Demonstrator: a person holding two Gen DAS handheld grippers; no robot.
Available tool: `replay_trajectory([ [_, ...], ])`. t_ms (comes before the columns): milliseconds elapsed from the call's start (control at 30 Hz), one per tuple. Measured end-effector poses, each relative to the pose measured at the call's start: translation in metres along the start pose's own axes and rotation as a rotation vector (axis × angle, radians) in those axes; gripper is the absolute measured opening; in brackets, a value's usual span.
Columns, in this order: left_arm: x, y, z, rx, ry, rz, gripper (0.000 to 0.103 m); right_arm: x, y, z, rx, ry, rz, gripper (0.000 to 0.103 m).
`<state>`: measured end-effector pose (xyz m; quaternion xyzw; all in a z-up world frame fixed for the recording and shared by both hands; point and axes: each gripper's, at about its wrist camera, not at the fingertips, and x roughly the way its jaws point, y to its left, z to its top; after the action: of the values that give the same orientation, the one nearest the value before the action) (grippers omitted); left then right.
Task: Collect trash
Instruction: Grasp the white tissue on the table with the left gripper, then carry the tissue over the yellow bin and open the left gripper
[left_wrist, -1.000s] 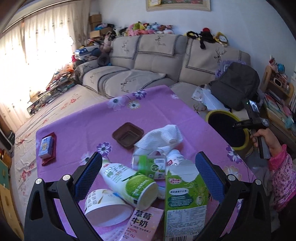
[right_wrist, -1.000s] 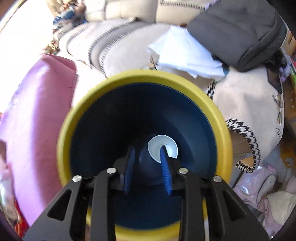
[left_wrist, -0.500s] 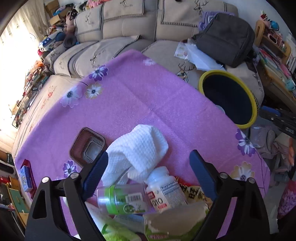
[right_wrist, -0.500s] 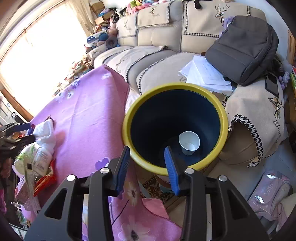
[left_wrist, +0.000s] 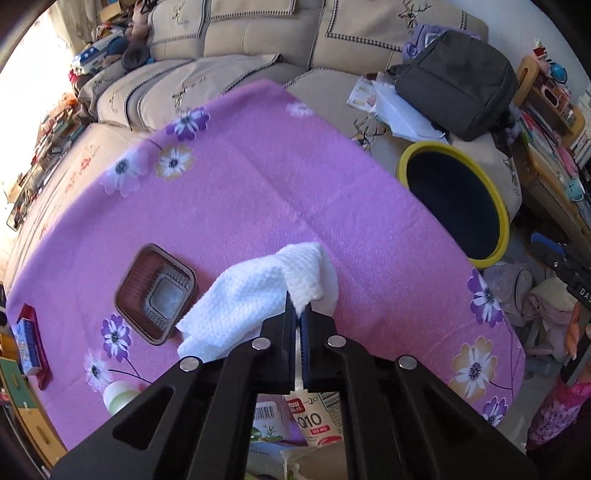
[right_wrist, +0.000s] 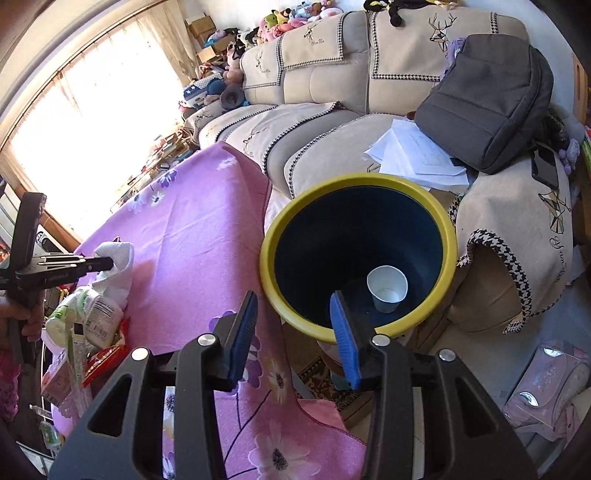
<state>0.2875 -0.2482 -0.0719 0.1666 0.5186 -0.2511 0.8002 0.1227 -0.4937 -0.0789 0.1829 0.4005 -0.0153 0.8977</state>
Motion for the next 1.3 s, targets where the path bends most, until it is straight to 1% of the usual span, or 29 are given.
replay_trajectory([
  [233,-0.067,-0.015,0.013,0.038,-0.152,0.006,0.003,-0.013,0.001,-0.001,-0.005,-0.032,0.017,0.039],
  [400,-0.110,-0.034,0.031,0.080,-0.236,0.000,0.002,-0.021,-0.002,-0.001,-0.002,-0.048,0.016,0.039],
  [533,-0.131,-0.059,0.050,0.126,-0.272,-0.013,0.002,-0.029,-0.008,-0.002,0.005,-0.067,0.003,0.039],
  [633,-0.136,-0.084,0.066,0.168,-0.284,-0.037,0.003,-0.038,-0.014,-0.004,0.010,-0.084,-0.013,0.039],
  [767,-0.130,-0.125,0.089,0.229,-0.283,-0.081,0.003,-0.048,-0.028,-0.005,0.025,-0.100,-0.036,0.039],
  [833,-0.121,-0.146,0.102,0.258,-0.277,-0.103,0.003,-0.050,-0.035,-0.006,0.034,-0.100,-0.048,0.039],
  [1000,-0.089,-0.188,0.131,0.290,-0.265,-0.138,0.003,-0.051,-0.054,-0.007,0.060,-0.092,-0.058,0.039],
  [1167,-0.038,-0.219,0.151,0.304,-0.208,-0.167,0.003,-0.050,-0.067,-0.009,0.082,-0.088,-0.061,0.039],
  [1300,0.005,-0.235,0.157,0.299,-0.134,-0.169,0.004,-0.048,-0.074,-0.011,0.094,-0.079,-0.068,0.040],
])
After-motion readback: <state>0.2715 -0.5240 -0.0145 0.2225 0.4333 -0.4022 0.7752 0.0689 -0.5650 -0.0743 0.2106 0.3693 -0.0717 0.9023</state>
